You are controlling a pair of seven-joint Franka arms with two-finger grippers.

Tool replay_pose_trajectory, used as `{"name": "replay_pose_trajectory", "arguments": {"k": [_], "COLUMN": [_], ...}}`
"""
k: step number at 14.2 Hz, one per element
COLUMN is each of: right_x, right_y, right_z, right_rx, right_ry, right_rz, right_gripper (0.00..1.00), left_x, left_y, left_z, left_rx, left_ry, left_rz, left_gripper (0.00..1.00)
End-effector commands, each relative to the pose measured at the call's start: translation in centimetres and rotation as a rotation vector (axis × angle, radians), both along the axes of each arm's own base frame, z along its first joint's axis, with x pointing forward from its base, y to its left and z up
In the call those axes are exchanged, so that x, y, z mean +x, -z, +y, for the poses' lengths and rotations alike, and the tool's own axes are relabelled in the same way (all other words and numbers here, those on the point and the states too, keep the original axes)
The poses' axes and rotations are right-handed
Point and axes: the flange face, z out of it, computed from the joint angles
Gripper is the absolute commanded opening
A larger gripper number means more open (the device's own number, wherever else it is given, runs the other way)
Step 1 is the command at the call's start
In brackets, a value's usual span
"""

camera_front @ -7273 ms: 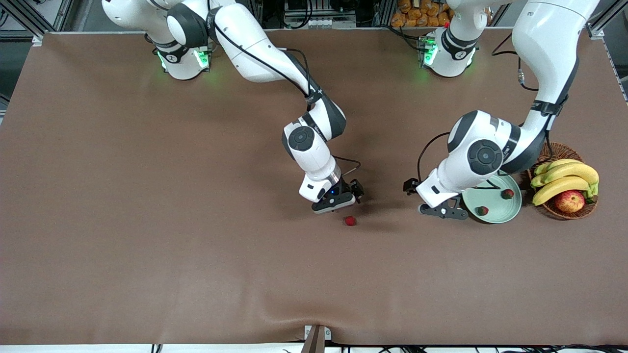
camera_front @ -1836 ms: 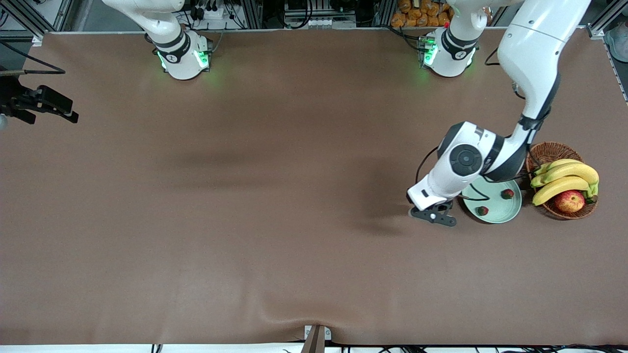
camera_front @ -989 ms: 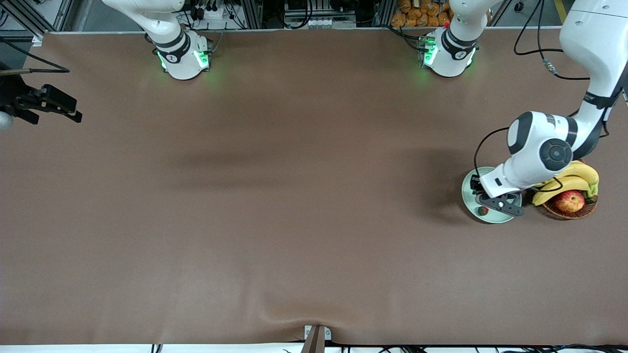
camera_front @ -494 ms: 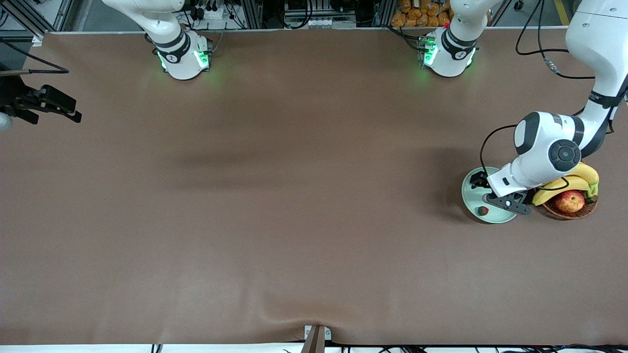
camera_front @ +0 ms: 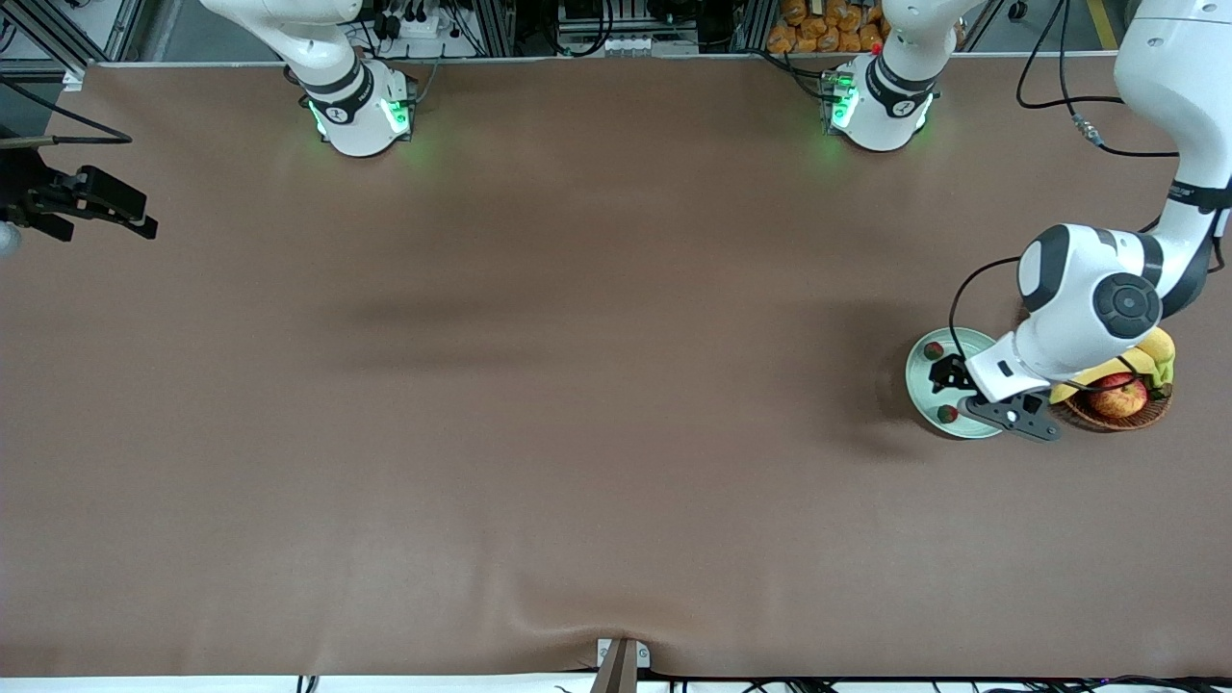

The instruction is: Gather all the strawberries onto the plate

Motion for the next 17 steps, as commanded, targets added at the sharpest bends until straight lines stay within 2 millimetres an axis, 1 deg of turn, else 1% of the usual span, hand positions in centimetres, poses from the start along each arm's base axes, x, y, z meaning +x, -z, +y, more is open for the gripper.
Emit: {"name": "replay_pose_trajectory", "arguments": {"k": [1, 3, 4, 6, 9, 11, 12, 13, 15, 16, 17], "right_x": [-0.4, -0.6, -0.6, -0.6, -0.7, -0.6, -0.6, -0.5, -0.4, -0.5, -0.5], "right_y": [-0.4, -0.6, -0.7, -0.7, -0.6, -0.5, -0.4, -0.4, -0.4, -0.4, -0.4], "right_z": [-1.0, -1.9, -2.1, -1.9, -2.2, -1.8, -1.7, -1.4, -0.3, -0.3, 0.0], "right_rx": [-0.002, 0.005, 0.005, 0.005, 0.005, 0.004, 0.003, 0.005, 0.003, 0.003, 0.001], "right_ry": [0.01, 0.027, 0.03, 0.027, 0.033, 0.022, 0.02, 0.016, -0.005, -0.006, -0.01], "right_rz": [0.001, -0.001, -0.003, -0.003, 0.0, 0.006, 0.006, 0.008, 0.008, 0.01, 0.008], "right_gripper": [1.0, 1.0, 1.0, 1.0, 1.0, 1.0, 1.0, 1.0, 1.0, 1.0, 1.0], "left_x": [1.6, 2.9, 3.4, 3.8, 4.3, 4.7, 4.7, 4.8, 5.5, 5.6, 5.6], "left_y": [-1.8, -3.5, -4.0, -4.6, -5.4, -5.6, -5.7, -5.7, -6.7, -7.1, -7.8], "left_z": [0.5, 1.0, 0.9, -0.2, -0.5, -1.7, -2.8, -3.0, -3.6, -3.5, -4.2], "left_rx": [0.018, 0.019, 0.017, 0.016, 0.024, 0.025, 0.031, 0.047, 0.074, 0.098, 0.109], "left_ry": [-0.008, -0.017, -0.017, -0.002, 0.002, 0.016, 0.028, 0.03, 0.033, 0.025, 0.022], "left_rz": [-0.042, -0.081, -0.095, -0.109, -0.097, -0.087, -0.088, -0.084, -0.07, -0.058, -0.051], "left_gripper": [1.0, 1.0, 1.0, 1.0, 1.0, 1.0, 1.0, 1.0, 1.0, 1.0, 1.0]}}
